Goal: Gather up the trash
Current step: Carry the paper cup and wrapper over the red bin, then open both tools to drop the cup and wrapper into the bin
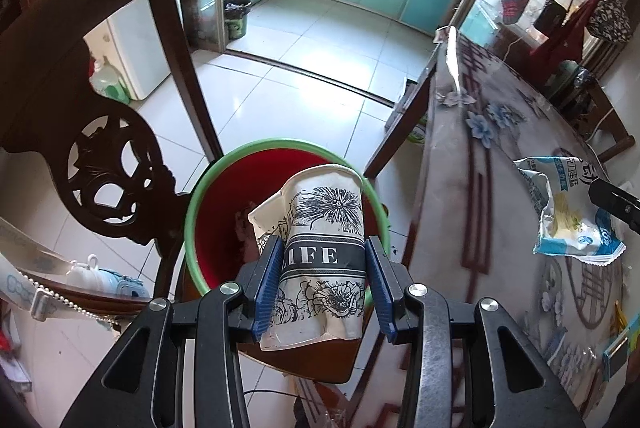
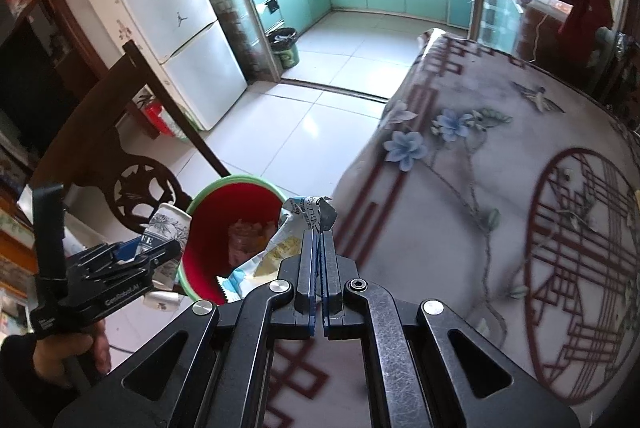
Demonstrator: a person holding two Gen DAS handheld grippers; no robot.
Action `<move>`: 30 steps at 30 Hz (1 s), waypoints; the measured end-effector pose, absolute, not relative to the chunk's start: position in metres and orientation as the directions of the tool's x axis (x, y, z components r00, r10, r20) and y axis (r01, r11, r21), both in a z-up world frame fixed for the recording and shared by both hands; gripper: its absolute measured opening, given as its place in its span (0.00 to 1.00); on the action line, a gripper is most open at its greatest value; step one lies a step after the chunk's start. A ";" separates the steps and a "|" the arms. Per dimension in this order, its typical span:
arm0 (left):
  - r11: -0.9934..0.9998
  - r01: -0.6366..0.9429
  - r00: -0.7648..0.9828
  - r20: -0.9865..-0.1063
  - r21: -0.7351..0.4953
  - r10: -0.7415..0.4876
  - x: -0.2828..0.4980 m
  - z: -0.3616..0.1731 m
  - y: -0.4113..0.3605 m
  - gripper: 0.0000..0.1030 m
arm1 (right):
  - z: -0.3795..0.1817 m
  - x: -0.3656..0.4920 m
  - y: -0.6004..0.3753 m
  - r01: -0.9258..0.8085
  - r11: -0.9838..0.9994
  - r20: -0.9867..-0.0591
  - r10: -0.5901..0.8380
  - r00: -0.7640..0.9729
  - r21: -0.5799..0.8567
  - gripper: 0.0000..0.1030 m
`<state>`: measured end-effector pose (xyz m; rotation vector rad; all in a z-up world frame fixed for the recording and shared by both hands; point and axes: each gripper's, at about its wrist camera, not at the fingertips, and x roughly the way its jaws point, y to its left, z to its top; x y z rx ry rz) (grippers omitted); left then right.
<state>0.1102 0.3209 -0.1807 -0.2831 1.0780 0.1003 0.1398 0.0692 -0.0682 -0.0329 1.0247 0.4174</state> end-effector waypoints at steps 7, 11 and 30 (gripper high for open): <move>0.955 -0.243 0.449 -0.892 -0.172 -0.046 0.122 -0.193 0.339 0.38 | -0.081 0.151 0.090 -0.367 0.914 -0.846 0.327 0.421 0.171 0.02; 0.954 -0.247 0.436 -0.899 -0.167 -0.045 0.130 -0.200 0.347 0.38 | -0.090 0.158 0.099 -0.369 0.911 -0.856 0.331 0.397 0.182 0.02; 0.948 -0.282 0.355 -0.934 -0.147 -0.039 0.171 -0.243 0.362 0.38 | -0.126 0.181 0.125 -0.384 0.903 -0.891 0.325 0.317 0.192 0.02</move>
